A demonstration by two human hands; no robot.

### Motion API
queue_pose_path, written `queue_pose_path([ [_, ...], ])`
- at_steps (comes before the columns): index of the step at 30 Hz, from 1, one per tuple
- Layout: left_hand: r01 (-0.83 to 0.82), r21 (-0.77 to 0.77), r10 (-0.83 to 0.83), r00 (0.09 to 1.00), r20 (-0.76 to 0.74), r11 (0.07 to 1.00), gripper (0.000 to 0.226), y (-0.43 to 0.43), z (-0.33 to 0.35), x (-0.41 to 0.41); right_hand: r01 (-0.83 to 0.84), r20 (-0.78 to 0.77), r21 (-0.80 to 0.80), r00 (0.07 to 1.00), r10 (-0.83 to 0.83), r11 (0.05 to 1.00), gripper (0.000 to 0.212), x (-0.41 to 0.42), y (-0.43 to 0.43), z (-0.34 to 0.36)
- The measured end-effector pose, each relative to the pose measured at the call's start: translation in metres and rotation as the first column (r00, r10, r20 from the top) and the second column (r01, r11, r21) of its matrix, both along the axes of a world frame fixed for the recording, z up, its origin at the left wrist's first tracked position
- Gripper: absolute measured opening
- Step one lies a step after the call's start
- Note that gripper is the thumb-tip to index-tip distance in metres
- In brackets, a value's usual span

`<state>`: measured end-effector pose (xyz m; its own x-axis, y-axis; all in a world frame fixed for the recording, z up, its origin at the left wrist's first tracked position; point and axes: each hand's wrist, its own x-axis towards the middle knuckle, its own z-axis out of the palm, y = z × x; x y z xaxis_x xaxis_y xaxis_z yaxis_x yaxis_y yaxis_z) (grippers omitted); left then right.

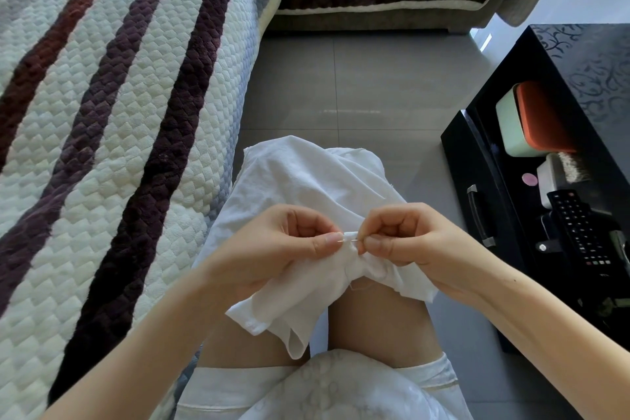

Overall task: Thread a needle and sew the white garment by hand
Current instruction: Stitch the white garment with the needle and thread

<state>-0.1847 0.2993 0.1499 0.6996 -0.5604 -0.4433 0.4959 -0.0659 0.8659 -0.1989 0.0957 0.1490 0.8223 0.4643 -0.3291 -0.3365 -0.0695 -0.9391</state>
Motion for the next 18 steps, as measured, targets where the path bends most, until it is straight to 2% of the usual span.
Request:
queue_pose_path([
  [3,0.001,0.032,-0.002,0.999,0.035,0.999,0.01,-0.004,-0.001,-0.001,-0.042,0.028,-0.015,0.999,0.043,0.999,0.008,0.0,0.0,-0.002],
  [5,-0.033,0.063,0.029,0.998,0.058,0.997,0.01,-0.004,-0.003,-0.001,-0.044,0.12,-0.146,0.991,0.062,0.988,0.012,0.0,-0.004,-0.003],
  [7,-0.059,0.079,0.054,0.997,0.064,0.995,0.01,-0.003,-0.004,-0.002,0.011,0.236,-0.279,0.97,0.057,0.96,0.005,0.0,-0.01,-0.005],
  [11,-0.097,0.068,0.092,0.993,0.077,0.993,0.012,-0.008,-0.004,-0.003,0.127,0.356,-0.316,0.934,-0.006,0.94,0.015,-0.003,-0.013,-0.009],
  [13,-0.131,0.071,0.124,0.987,0.1,0.989,0.01,-0.013,-0.004,-0.005,0.149,0.434,-0.363,0.901,0.025,0.92,0.015,-0.004,-0.006,-0.012],
  [15,-0.148,0.068,0.138,0.982,0.128,0.987,0.011,-0.016,-0.004,-0.005,0.204,0.544,-0.447,0.835,0.083,0.871,0.013,-0.007,0.001,-0.013],
  [18,-0.168,0.079,0.154,0.975,0.162,0.983,0.012,-0.016,-0.005,-0.004,0.454,0.771,-0.528,0.611,0.18,0.718,0.019,-0.008,0.001,-0.007],
])
